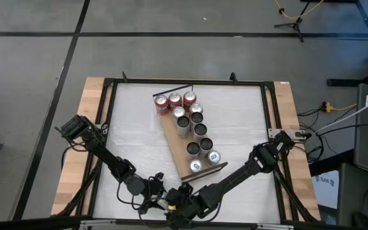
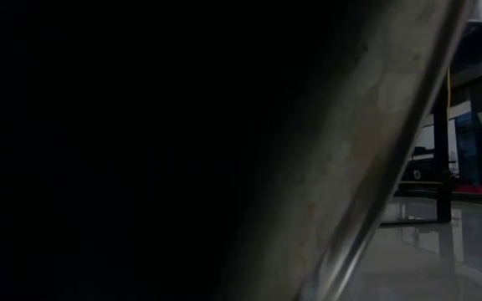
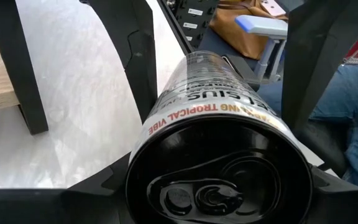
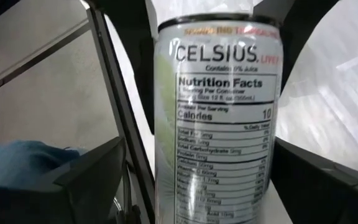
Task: Place canned beverage on shelf
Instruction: Align the yellow soda can with the other yellow soda can
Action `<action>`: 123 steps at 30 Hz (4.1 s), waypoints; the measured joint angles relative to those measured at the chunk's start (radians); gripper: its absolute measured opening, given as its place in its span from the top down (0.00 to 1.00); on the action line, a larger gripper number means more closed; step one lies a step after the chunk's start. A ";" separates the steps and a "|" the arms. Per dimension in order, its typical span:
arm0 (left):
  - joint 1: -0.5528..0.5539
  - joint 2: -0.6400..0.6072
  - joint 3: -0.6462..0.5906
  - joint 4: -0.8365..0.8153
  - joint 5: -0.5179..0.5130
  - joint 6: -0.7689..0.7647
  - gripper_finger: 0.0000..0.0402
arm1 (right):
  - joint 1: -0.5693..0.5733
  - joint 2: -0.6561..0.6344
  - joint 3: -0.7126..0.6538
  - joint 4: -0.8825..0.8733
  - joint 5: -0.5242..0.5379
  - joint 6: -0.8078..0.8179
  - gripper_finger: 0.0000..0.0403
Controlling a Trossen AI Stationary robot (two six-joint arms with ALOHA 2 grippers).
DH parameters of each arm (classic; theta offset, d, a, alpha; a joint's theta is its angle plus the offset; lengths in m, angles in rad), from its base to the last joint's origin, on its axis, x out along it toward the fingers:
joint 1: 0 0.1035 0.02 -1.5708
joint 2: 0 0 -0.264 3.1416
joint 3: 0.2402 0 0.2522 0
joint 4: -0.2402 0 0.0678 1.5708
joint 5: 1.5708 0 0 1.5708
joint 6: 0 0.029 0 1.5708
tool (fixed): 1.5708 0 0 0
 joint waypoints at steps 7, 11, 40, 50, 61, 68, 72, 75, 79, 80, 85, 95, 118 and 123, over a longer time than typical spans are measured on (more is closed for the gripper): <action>-0.002 0.000 0.000 0.000 0.002 -0.005 0.41 | 0.017 0.001 0.000 -0.007 0.001 0.004 0.09; -0.002 0.000 0.002 0.006 0.003 -0.007 0.41 | 0.024 -0.003 -0.001 -0.012 0.009 0.004 0.09; 0.001 -0.352 0.028 -0.393 0.112 -0.120 0.41 | 0.139 -0.175 0.000 -0.123 -0.056 0.000 0.09; 0.100 -0.667 0.038 -0.955 0.118 -0.327 0.41 | 0.160 -0.265 -0.001 -0.353 0.062 -0.084 0.09; 0.261 -0.759 0.424 -1.813 0.064 -0.404 0.41 | 0.155 -0.309 -0.001 -0.412 0.161 -0.238 0.09; 0.310 -0.674 0.502 -2.023 0.094 -0.468 0.41 | 0.142 -0.309 -0.001 -0.415 0.163 -0.332 0.09; 0.309 -0.590 0.502 -2.083 0.138 -0.500 0.41 | 0.133 -0.308 -0.001 -0.414 0.170 -0.386 0.09; 0.301 -0.527 0.502 -2.084 0.145 -0.501 0.41 | 0.129 -0.308 -0.001 -0.414 0.170 -0.418 0.09; 0.288 -0.441 0.502 -2.080 0.145 -0.500 0.41 | 0.123 -0.307 -0.001 -0.413 0.169 -0.422 0.09; 0.284 -0.420 0.502 -2.080 0.145 -0.500 0.41 | 0.122 -0.307 -0.001 -0.413 0.169 -0.423 0.09; 0.259 -0.342 0.502 -2.062 0.145 -0.497 0.41 | 0.122 -0.307 -0.001 -0.413 0.169 -0.424 0.09; 0.231 -0.311 0.502 -1.955 0.156 -0.498 0.41 | 0.123 -0.307 -0.001 -0.413 0.169 -0.424 0.09; 0.231 -0.312 0.502 -1.951 0.160 -0.518 0.23 | 0.124 -0.306 -0.001 -0.413 0.126 -0.424 0.09; 0.239 -0.312 0.502 -1.951 0.179 -0.521 0.21 | 0.124 -0.306 -0.001 -0.413 0.126 -0.424 0.09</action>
